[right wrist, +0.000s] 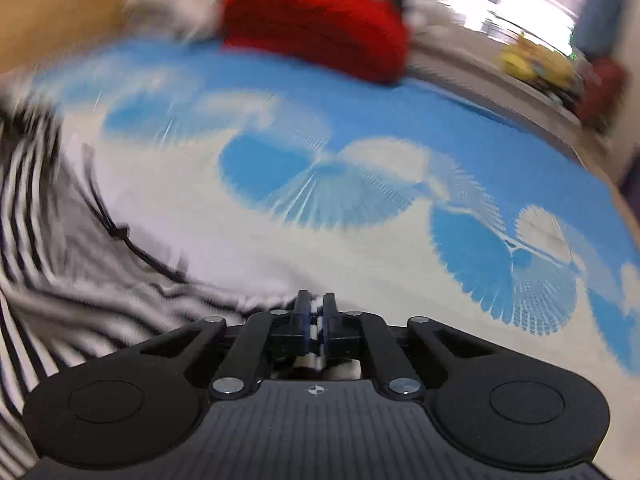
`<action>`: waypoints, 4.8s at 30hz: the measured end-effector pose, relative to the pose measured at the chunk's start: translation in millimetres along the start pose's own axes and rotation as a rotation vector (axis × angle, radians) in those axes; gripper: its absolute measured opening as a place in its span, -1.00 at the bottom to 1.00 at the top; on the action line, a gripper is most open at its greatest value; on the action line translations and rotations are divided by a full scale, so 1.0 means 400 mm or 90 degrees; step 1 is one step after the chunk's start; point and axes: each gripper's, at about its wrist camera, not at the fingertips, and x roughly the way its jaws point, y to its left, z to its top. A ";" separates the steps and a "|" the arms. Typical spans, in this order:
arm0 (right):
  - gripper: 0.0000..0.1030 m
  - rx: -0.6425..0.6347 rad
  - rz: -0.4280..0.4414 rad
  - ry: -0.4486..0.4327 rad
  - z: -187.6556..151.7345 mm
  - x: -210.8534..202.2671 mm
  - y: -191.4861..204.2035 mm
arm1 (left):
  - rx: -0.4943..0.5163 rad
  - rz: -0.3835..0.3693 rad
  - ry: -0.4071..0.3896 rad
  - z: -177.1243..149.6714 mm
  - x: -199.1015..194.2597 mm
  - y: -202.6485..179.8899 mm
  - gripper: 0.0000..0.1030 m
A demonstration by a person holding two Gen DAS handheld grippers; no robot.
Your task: Fold small clothes
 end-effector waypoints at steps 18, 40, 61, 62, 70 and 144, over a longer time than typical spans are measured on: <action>0.10 0.150 0.152 0.120 0.022 0.037 -0.117 | -0.064 0.061 0.123 0.025 0.115 0.044 -0.15; -0.95 0.227 -0.075 -0.010 0.103 0.096 -0.098 | -0.166 0.137 0.046 0.042 0.152 0.063 -0.92; 0.04 0.349 -0.026 0.089 -0.140 -0.240 -0.112 | -0.321 0.026 0.214 -0.221 -0.132 0.131 -0.14; 0.03 0.362 -0.019 0.136 -0.176 -0.228 -0.107 | -0.352 0.030 0.260 -0.255 -0.121 0.136 -0.15; -0.01 0.347 0.003 0.231 -0.243 -0.207 -0.066 | -0.311 0.037 0.298 -0.297 -0.101 0.117 -0.15; 0.23 0.236 -0.158 0.014 -0.060 -0.213 0.101 | -0.086 0.104 0.146 -0.213 -0.034 -0.149 0.19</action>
